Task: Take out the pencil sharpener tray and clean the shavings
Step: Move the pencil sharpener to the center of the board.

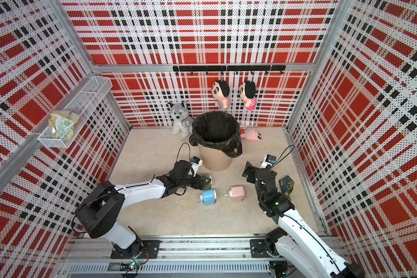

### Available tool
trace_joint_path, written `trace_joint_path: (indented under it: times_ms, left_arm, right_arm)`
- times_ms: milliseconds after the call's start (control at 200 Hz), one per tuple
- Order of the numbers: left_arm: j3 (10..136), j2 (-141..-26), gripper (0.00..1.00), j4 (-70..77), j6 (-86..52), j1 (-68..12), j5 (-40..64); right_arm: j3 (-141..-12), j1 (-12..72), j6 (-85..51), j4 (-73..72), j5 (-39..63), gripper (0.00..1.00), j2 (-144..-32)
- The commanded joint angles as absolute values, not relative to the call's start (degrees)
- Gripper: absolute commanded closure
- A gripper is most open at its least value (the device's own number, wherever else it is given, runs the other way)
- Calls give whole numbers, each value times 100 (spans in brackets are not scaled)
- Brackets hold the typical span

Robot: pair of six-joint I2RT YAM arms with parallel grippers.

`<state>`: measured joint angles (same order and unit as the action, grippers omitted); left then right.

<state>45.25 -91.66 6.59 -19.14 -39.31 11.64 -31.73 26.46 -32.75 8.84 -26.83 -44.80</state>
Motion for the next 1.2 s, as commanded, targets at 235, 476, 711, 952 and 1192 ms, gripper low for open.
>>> trace_joint_path:
  times_ms: [235,476,711,952,1192]
  left_arm:
    - [4129,-8804,23,577,-1802,-4246,599]
    - [4044,-8832,18,656,-1802,-4349,392]
    - [4135,-9008,15,694,-1720,-4393,-86]
    - [4338,-9331,14,854,-1581,-4395,107]
    - [4421,-9630,23,972,-1494,-4387,255]
  right_arm:
    - [-3054,2665,-3214,966,-2772,3,-4438]
    - [-3032,2666,-3209,932,-2723,3,-4544]
    - [-3023,2664,-3212,918,-2681,2,-4542]
    - [-3036,2663,-3217,947,-2698,2,-4581]
    - [-3015,2663,-3217,950,-2741,3,-4619]
